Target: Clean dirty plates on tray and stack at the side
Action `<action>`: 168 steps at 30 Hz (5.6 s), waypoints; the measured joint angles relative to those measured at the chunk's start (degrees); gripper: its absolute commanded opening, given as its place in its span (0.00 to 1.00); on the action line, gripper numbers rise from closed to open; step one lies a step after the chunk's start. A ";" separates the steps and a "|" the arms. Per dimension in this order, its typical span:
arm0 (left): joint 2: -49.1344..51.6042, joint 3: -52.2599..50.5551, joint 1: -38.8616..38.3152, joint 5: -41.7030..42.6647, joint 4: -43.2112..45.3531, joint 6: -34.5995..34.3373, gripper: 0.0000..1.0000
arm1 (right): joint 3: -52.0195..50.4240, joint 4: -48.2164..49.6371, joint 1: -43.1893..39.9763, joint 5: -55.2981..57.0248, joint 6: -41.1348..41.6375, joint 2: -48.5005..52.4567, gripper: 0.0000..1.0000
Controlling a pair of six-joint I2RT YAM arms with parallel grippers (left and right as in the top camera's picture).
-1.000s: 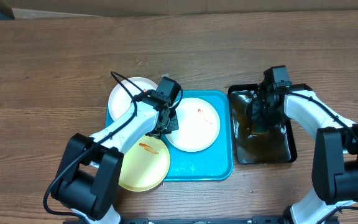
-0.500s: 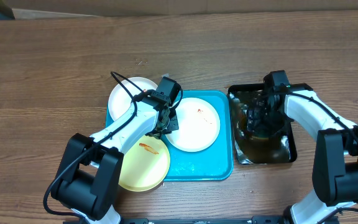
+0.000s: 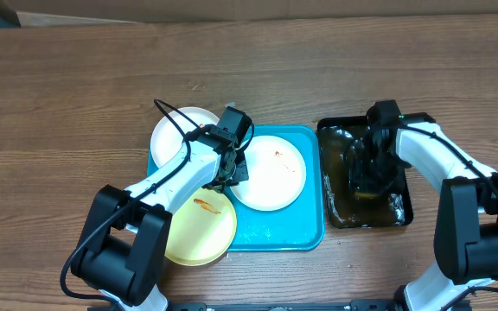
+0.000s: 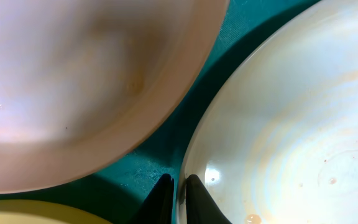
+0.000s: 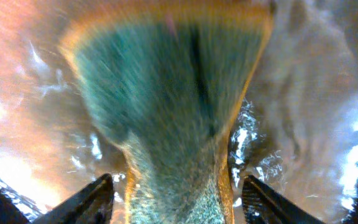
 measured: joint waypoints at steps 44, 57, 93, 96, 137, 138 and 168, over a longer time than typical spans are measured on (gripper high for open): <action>0.00 0.00 0.00 0.02 0.37 0.13 0.04 | 5.38 0.76 0.02 0.85 0.46 0.11 0.04; 0.00 0.00 0.00 0.04 0.37 0.17 0.04 | 6.82 -2.58 3.02 5.11 6.27 0.11 0.04; 0.00 0.00 0.02 0.26 0.83 1.09 0.04 | 15.30 -5.57 13.68 3.48 4.68 0.11 0.04; 0.00 0.00 0.02 0.26 0.83 1.09 0.04 | 15.30 -2.45 16.24 1.79 4.74 0.11 0.04; 0.00 0.00 0.00 0.31 0.83 1.09 0.05 | 14.62 12.48 28.50 7.74 4.57 7.15 0.34; 0.00 0.00 0.02 0.31 0.83 1.09 0.04 | 14.19 12.87 28.50 7.65 4.70 7.15 0.20; 0.00 0.00 0.02 0.26 0.52 1.09 0.04 | 11.82 19.43 25.44 -13.29 11.69 9.68 0.04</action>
